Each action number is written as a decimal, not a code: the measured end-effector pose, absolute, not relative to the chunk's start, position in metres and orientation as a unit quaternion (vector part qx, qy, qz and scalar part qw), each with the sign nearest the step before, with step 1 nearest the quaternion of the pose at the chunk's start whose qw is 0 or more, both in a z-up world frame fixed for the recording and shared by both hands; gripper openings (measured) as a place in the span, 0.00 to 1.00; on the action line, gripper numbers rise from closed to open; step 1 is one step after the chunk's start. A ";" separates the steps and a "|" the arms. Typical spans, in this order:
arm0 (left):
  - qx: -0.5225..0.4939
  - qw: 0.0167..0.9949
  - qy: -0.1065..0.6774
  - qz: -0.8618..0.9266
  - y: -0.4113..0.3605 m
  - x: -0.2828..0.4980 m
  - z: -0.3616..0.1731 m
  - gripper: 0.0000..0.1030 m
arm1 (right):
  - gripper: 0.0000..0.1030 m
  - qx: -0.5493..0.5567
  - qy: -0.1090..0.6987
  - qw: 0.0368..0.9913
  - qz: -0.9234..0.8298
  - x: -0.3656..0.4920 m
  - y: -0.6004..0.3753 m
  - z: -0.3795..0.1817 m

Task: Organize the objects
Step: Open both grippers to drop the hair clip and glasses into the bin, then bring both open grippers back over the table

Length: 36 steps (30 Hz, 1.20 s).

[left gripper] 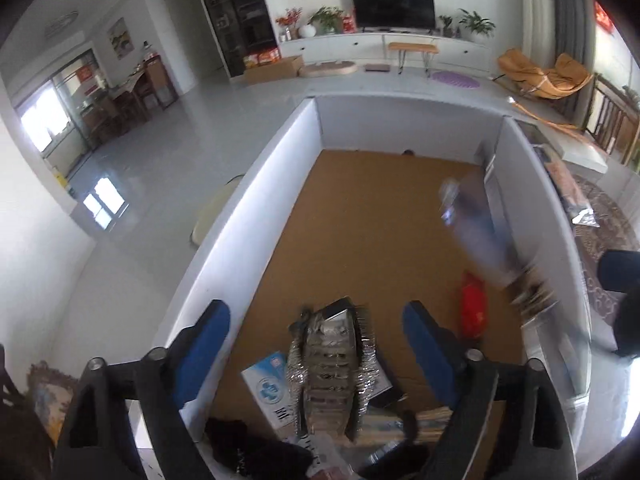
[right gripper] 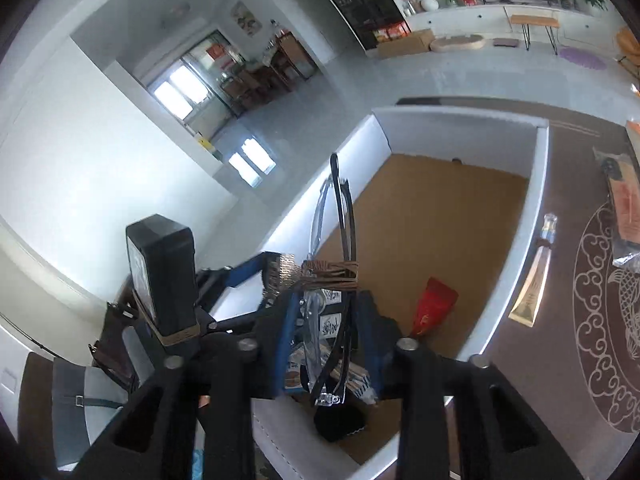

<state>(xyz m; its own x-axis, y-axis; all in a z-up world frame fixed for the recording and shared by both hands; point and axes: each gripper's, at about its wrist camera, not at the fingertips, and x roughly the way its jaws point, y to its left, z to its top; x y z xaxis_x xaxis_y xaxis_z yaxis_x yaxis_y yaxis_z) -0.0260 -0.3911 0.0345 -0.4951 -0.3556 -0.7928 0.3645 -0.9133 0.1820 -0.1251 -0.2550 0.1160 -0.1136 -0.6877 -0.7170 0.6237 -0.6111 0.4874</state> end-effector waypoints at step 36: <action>0.417 -0.123 -0.075 -0.898 -0.051 -0.053 -0.007 0.99 | 0.87 0.449 0.013 -0.030 -0.893 -0.148 0.108 -0.022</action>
